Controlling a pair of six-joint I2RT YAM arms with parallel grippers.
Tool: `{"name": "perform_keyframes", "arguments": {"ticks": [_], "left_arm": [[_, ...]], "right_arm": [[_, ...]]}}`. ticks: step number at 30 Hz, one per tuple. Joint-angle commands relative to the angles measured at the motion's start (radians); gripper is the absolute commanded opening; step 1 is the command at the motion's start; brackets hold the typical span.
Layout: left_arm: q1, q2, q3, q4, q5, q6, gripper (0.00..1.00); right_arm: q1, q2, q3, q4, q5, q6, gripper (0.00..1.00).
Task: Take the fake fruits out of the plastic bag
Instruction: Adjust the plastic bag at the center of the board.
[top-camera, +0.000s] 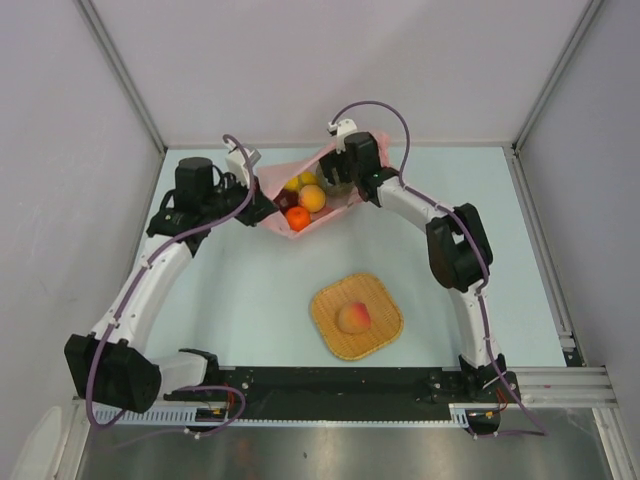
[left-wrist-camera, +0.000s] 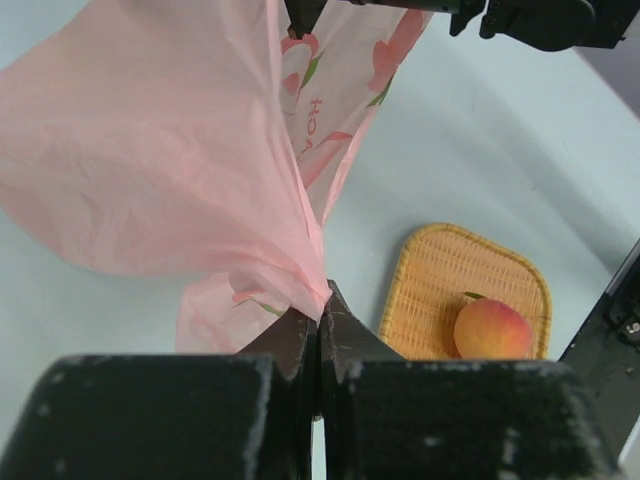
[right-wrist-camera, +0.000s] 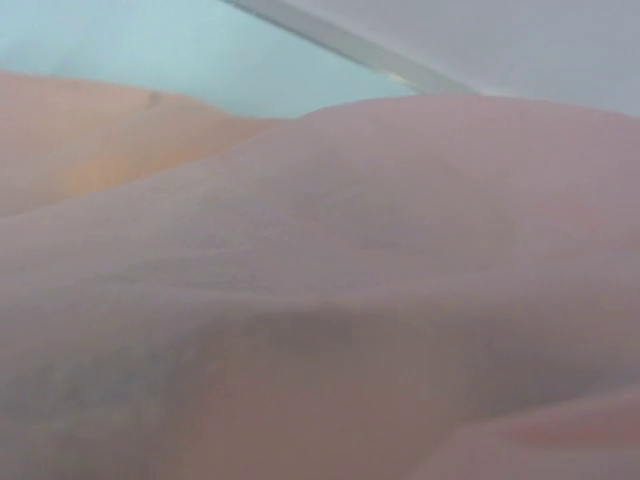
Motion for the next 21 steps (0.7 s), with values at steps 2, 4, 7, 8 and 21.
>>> {"name": "perform_keyframes", "arguments": {"ticks": [2,4,7,8,21], "left_arm": [[-0.011,0.051,0.107,-0.02,0.04,0.074,0.0],[-0.009,0.072,0.115,-0.015,0.046,0.074,0.0],[-0.009,0.106,0.129,-0.017,0.069,0.069,0.0],[-0.011,0.117,0.129,-0.017,0.075,0.071,0.0],[-0.011,0.177,0.187,-0.029,0.063,0.063,0.0]], "right_arm": [[0.018,0.071,0.101,0.055,0.081,-0.025,1.0],[0.02,0.101,0.138,0.038,0.061,-0.024,1.0],[0.017,0.154,0.183,0.035,0.035,-0.034,1.0],[0.015,0.174,0.201,0.035,0.025,-0.039,1.0],[-0.017,0.248,0.23,-0.028,-0.077,-0.094,0.49]]}}
